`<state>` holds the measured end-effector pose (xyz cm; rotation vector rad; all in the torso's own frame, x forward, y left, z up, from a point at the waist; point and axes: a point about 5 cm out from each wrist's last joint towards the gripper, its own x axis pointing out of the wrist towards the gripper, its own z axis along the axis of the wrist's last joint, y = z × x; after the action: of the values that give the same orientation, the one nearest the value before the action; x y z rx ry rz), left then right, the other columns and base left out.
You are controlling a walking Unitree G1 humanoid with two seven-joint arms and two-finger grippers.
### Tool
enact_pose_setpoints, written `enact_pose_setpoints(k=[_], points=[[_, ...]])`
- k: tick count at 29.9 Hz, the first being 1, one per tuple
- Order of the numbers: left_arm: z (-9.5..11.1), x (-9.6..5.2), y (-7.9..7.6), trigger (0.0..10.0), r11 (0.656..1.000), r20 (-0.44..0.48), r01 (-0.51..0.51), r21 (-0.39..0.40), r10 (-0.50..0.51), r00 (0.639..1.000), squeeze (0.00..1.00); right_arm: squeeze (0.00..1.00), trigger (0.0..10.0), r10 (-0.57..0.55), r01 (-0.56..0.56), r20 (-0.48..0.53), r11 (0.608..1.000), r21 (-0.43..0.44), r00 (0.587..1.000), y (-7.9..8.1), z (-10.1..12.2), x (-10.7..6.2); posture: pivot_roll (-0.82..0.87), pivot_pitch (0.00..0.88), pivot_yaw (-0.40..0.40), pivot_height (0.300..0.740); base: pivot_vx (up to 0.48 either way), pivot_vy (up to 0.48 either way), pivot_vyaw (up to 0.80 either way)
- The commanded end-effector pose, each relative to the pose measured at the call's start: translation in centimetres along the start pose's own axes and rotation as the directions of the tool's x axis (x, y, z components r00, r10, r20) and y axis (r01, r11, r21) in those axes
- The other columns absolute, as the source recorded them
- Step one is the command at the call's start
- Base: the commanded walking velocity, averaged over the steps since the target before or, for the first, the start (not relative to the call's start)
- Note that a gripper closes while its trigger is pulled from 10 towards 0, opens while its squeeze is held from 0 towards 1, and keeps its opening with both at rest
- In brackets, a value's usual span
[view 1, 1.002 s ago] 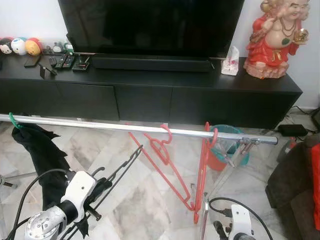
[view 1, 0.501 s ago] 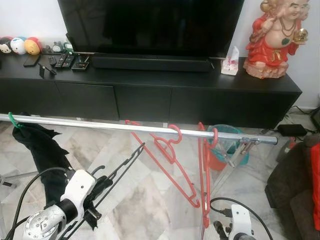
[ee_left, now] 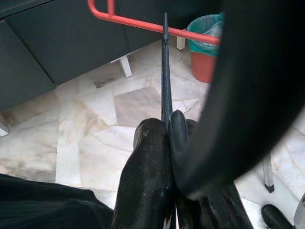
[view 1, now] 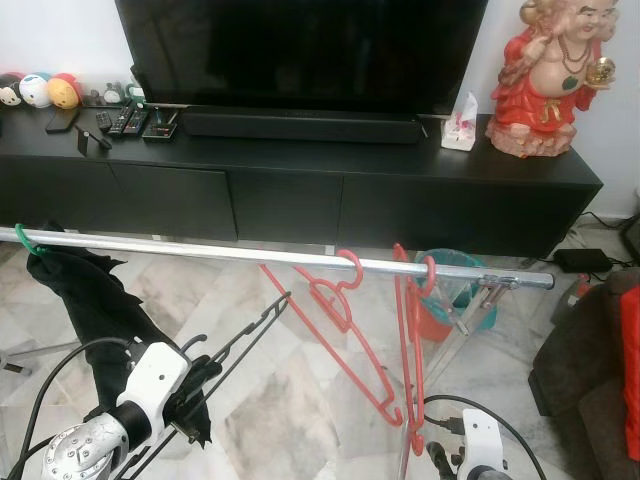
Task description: Hang hanger
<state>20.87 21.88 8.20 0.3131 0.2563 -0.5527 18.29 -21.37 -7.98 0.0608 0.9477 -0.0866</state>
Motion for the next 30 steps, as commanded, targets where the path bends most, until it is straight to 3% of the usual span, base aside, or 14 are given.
enact_pose_setpoints(k=[1,17,22,30], points=[[-0.2,-0.8,1.0,10.0,0.999,-0.023,-0.027,0.018,0.027,0.999,0.0,0.0,10.0,-0.006,0.006,-0.004,1.0,-0.012,1.0,-0.3,0.1,0.0,0.04,0.021,-0.058,0.74,0.0,0.0,0.0],[-0.3,-1.7,1.9,10.0,0.998,-0.035,-0.049,0.03,0.05,0.998,0.0,0.0,10.0,-0.006,0.006,-0.004,1.0,-0.015,1.0,-0.4,0.2,0.0,0.04,0.019,-0.061,0.74,0.0,0.0,0.0],[0.0,-2.1,2.8,10.0,0.993,-0.009,-0.115,0.023,0.115,0.993,0.0,0.0,10.0,-0.005,0.005,-0.004,1.0,-0.016,1.0,-0.4,0.2,0.0,0.04,0.02,-0.061,0.74,0.0,0.0,0.0],[0.2,-2.0,2.7,10.0,0.994,0.0,-0.11,0.018,0.11,0.994,0.0,0.0,10.0,-0.006,0.006,-0.005,1.0,-0.018,1.0,-0.4,0.2,0.0,0.04,0.02,-0.063,0.74,0.0,0.0,0.0]])
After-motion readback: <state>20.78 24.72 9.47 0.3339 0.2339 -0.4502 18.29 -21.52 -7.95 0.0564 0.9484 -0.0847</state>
